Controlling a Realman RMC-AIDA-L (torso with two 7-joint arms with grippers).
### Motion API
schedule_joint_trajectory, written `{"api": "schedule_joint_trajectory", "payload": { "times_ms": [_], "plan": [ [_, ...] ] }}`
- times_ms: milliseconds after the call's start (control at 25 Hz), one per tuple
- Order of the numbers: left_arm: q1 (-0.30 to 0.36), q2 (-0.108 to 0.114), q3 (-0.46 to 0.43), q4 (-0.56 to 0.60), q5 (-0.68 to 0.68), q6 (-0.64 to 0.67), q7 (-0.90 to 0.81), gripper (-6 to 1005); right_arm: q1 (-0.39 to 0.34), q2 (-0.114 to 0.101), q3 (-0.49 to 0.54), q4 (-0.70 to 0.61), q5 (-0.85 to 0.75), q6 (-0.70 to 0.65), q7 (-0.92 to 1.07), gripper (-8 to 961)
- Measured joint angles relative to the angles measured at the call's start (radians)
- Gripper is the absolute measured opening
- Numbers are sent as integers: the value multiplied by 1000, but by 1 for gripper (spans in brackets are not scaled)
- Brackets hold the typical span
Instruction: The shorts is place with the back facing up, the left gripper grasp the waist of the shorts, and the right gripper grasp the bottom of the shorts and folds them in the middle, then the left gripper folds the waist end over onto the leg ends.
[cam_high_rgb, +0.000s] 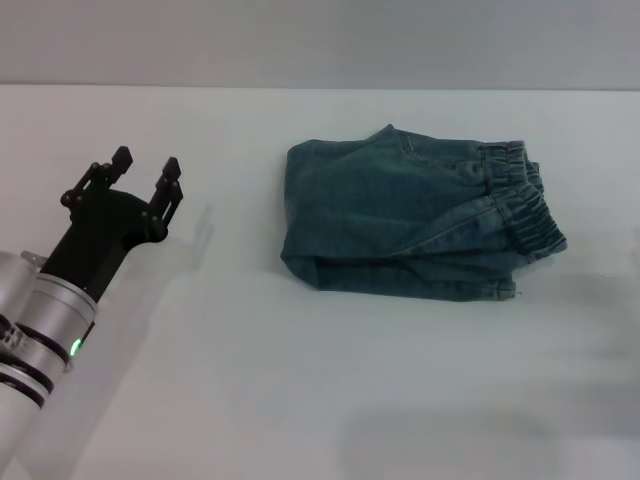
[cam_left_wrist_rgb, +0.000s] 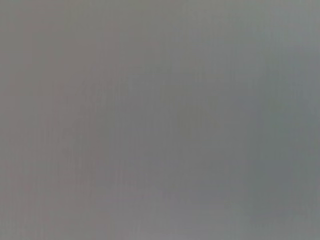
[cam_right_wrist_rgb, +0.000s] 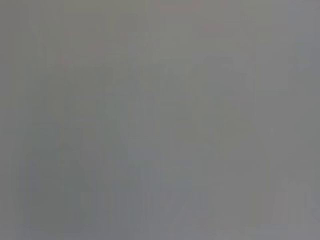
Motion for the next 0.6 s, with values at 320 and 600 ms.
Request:
{"api": "schedule_joint_trajectory", "payload": {
  "times_ms": [320, 600],
  "plan": [
    [18, -4, 13, 4, -2, 2, 7, 589, -6, -21, 34, -40, -1, -8, 0, 565],
    [40, -2, -19, 7, -34, 41, 9, 594, -13, -9, 83, -76, 119, 26, 2, 659]
  ]
}}
